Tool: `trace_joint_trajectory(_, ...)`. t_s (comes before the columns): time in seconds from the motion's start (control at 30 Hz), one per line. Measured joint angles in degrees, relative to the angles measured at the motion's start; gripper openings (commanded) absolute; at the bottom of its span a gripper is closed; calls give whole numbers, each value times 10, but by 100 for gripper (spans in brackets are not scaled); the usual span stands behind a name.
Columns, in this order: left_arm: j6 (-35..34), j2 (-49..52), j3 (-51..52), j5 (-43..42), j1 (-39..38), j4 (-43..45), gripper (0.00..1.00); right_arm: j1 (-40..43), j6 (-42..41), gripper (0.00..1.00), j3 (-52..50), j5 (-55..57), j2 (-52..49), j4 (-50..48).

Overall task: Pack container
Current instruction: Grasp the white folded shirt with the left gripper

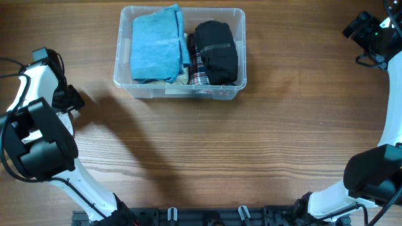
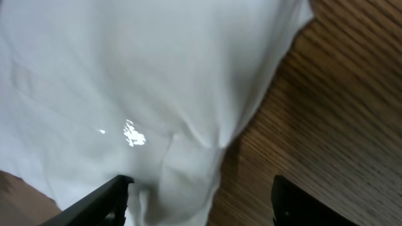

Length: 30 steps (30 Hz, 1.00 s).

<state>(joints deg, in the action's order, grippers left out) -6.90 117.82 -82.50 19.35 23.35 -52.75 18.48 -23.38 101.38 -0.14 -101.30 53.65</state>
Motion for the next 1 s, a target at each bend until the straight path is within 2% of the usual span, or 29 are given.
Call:
trace_joint_trajectory(0.07,2,0,0,9,0,10,62,0,0,100,0,0,0,0)
trace_joint_trajectory(0.23,6,5,0,17,0,16,60,0,0,100,0,0,0,0)
trace_joint_trajectory(0.27,6,13,0,18,0,16,54,0,0,100,0,0,0,0)
trace_joint_trajectory(0.3,6,22,-2,21,0,16,23,0,0,100,0,0,0,0)
trace_joint_trajectory(0.33,6,22,-2,23,0,16,7,0,0,99,0,0,0,0)
trace_joint_trajectory(0.37,7,24,-2,24,0,17,4,0,0,100,0,0,0,0)
trace_joint_trajectory(0.57,6,26,-7,37,-1,8,4,0,0,100,0,0,0,0)
trace_joint_trajectory(0.67,6,26,-40,2,-7,-53,4,0,0,100,0,0,0,0)
trace_joint_trajectory(0.83,6,-9,-218,-110,-52,-161,4,0,0,100,0,0,0,0)
trace_joint_trajectory(0.93,6,-82,-308,-179,-90,-161,4,0,0,100,0,0,0,0)
trace_joint_trajectory(1.0,6,-118,-340,-196,-117,-159,4,0,0,100,0,0,0,0)
